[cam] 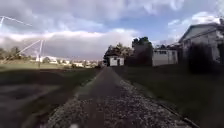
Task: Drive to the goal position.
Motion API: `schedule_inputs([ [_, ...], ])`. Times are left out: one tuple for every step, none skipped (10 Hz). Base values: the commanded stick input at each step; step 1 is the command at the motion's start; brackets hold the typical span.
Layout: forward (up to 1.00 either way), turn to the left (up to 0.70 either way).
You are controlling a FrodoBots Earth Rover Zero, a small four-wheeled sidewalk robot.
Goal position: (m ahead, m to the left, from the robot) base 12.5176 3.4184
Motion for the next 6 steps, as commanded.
schedule_inputs([
  [1.00, 0.00],
  [1.00, 0.00],
  [1.00, 0.00],
  [1.00, 0.00],
  [1.00, 0.00],
  [1.00, 0.00],
])
